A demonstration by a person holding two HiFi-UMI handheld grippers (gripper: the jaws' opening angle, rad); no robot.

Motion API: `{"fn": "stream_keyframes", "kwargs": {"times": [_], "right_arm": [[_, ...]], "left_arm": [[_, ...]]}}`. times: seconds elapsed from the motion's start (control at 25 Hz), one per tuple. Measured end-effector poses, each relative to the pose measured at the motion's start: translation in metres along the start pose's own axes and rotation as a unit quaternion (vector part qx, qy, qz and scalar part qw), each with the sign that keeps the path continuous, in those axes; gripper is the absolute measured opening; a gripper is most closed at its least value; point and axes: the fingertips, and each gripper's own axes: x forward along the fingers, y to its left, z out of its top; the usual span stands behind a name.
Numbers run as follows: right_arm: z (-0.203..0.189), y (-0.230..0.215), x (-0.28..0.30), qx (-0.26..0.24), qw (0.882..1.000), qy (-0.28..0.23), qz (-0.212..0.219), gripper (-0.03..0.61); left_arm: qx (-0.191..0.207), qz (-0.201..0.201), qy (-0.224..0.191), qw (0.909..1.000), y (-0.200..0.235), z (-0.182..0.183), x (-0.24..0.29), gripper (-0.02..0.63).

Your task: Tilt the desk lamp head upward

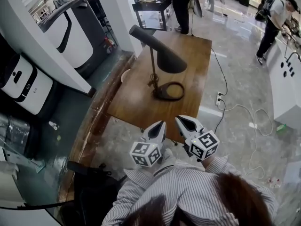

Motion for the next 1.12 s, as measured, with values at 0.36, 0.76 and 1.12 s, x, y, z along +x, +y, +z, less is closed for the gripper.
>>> {"fn": "stream_keyframes", "kwargs": {"times": [0.36, 0.76, 1.12], "right_arm": [[0.018, -0.034, 0.086, -0.009, 1.0, -0.013, -0.022, 0.0], [0.026, -0.079, 0.123, 0.013, 0.999, -0.006, -0.046, 0.014], [0.023, -0.101, 0.159, 0.014, 0.999, 0.018, -0.029, 0.066]], "left_arm": [[0.032, -0.014, 0.018, 0.9992, 0.071, 0.037, 0.057, 0.003], [0.073, -0.013, 0.018, 0.9971, 0.111, 0.073, 0.111, 0.003], [0.116, 0.016, 0.05, 0.9918, 0.154, 0.077, 0.164, 0.1]]}}
